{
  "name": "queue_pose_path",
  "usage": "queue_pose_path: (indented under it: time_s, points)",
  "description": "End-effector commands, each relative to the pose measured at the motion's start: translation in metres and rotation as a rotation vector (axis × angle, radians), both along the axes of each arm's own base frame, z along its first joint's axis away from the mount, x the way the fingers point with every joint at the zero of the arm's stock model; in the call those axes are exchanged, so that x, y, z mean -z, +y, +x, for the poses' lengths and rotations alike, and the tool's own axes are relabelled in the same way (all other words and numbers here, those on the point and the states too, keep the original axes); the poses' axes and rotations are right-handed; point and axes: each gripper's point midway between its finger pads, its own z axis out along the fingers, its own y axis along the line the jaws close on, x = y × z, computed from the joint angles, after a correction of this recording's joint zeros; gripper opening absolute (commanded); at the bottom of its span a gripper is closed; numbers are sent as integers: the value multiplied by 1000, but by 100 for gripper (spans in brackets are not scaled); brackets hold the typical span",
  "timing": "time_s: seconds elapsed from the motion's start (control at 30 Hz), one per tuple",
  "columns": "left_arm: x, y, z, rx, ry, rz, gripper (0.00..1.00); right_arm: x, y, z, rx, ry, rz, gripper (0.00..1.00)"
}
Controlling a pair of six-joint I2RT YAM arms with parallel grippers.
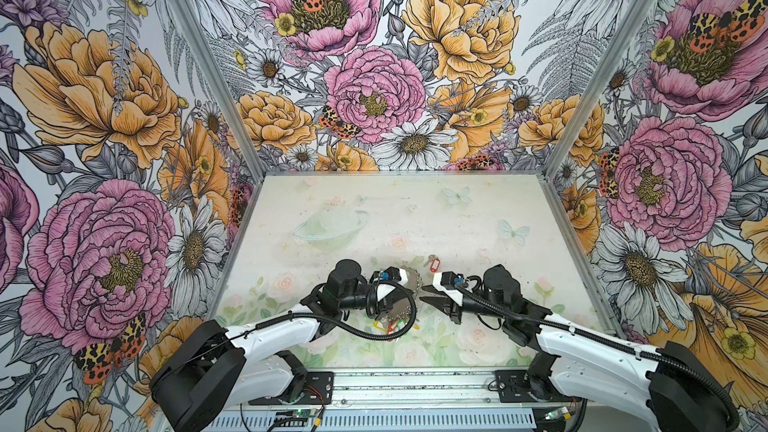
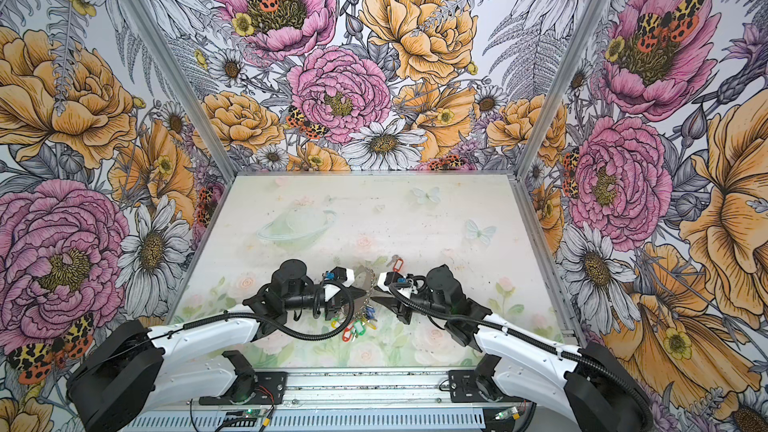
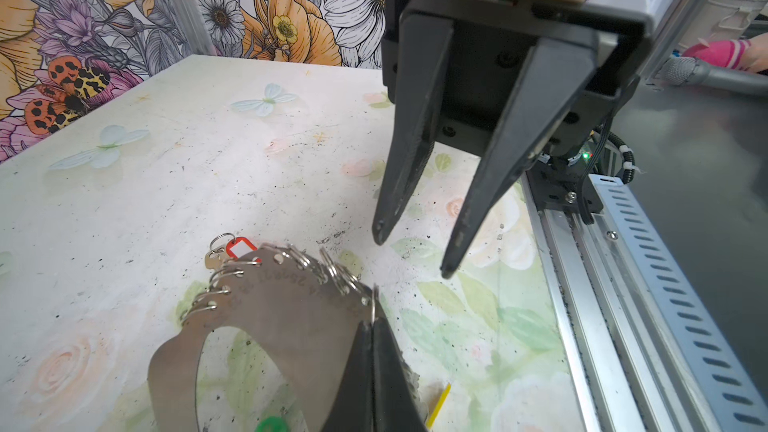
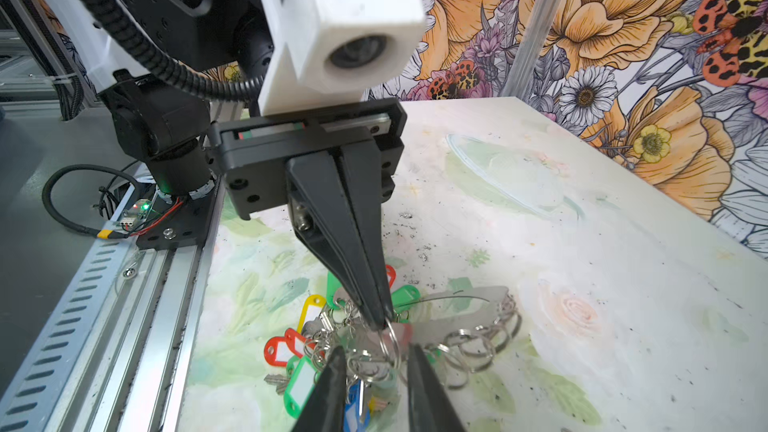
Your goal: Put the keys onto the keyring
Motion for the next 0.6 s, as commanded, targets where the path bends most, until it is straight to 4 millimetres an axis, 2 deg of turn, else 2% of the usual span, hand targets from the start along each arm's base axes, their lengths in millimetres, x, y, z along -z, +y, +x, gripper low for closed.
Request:
queue_pose_path:
  time_s: [0.0, 0.17, 0.57]
  points:
    - [-14, -4, 1, 15, -51, -8, 0, -9, 6, -1, -44, -46, -5, 23]
    - [-15, -4, -3, 27, -55, -11, 0, -4, 7, 0, -45, -28, -26, 17]
    - [-16, -6, -8, 48, -55, -16, 0, 5, 14, 7, -44, -12, -41, 17]
